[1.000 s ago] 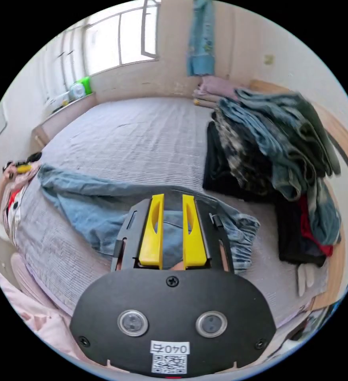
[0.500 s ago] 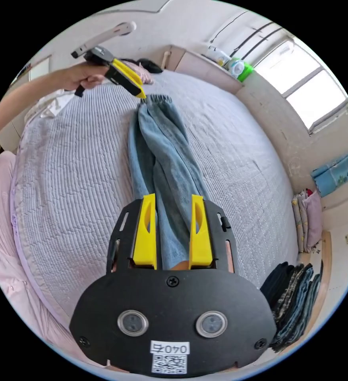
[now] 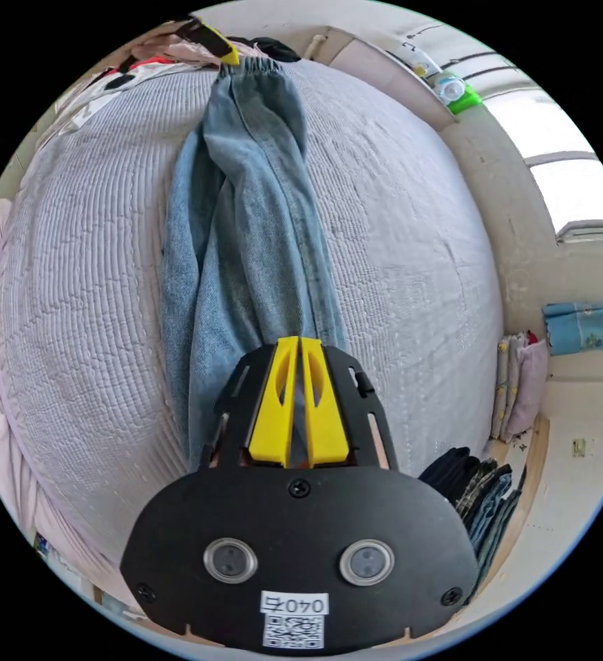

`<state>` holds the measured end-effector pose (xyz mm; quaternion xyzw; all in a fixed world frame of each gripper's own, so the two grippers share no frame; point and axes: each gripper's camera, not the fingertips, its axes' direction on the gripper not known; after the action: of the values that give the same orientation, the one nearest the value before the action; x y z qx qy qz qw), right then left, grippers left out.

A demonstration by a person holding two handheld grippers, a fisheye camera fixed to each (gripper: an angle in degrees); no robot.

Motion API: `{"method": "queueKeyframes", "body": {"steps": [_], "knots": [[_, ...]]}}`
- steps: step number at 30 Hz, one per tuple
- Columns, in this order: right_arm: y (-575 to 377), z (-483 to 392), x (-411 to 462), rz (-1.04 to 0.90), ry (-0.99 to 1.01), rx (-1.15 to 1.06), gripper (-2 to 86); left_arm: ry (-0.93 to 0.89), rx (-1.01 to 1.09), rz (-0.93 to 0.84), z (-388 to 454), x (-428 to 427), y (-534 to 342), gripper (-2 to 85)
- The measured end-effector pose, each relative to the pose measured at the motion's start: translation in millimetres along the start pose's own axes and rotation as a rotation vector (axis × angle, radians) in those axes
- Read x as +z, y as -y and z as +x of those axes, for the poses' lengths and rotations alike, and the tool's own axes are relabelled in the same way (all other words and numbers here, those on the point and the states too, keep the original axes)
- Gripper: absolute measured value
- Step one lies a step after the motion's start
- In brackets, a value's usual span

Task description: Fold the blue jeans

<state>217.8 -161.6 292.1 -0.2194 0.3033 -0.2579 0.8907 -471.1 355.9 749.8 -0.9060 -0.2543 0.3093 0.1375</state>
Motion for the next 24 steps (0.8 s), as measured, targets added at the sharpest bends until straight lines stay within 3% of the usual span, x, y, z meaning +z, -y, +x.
{"method": "queueKeyframes", "body": {"steps": [3,7,10,13,17,20,24], "knots": [[-24.1,0.4,-38.1,0.074,-0.007,-0.041,-0.8,-0.182,-0.025,0.031,8.2,-57.9,-10.4,-1.1],[-79.9,22.9,-111.7,0.262,0.077,-0.007,-0.9,-0.238,0.029,0.103,38.4,-123.2,-17.6,-1.1],[-102.2,59.8,-129.2,0.364,0.157,0.085,-1.0,-0.175,-0.064,0.202,32.0,-144.4,-1.4,-1.0],[-84.8,97.9,-88.3,0.286,0.18,0.206,-0.9,0.066,-0.244,0.2,-6.0,-108.5,38.6,-1.0],[-36.5,134.0,6.5,0.102,0.246,0.436,-0.7,-0.015,-0.501,0.122,-56.9,-9.7,67.9,-0.9],[-14.8,137.4,42.9,-0.017,0.23,0.449,0.6,-0.023,-0.379,0.128,-31.5,15.6,62.0,-0.5],[-26.0,130.3,12.5,0.021,0.159,0.436,7.1,0.158,-0.175,-0.016,0.0,31.0,35.5,4.4]]}}
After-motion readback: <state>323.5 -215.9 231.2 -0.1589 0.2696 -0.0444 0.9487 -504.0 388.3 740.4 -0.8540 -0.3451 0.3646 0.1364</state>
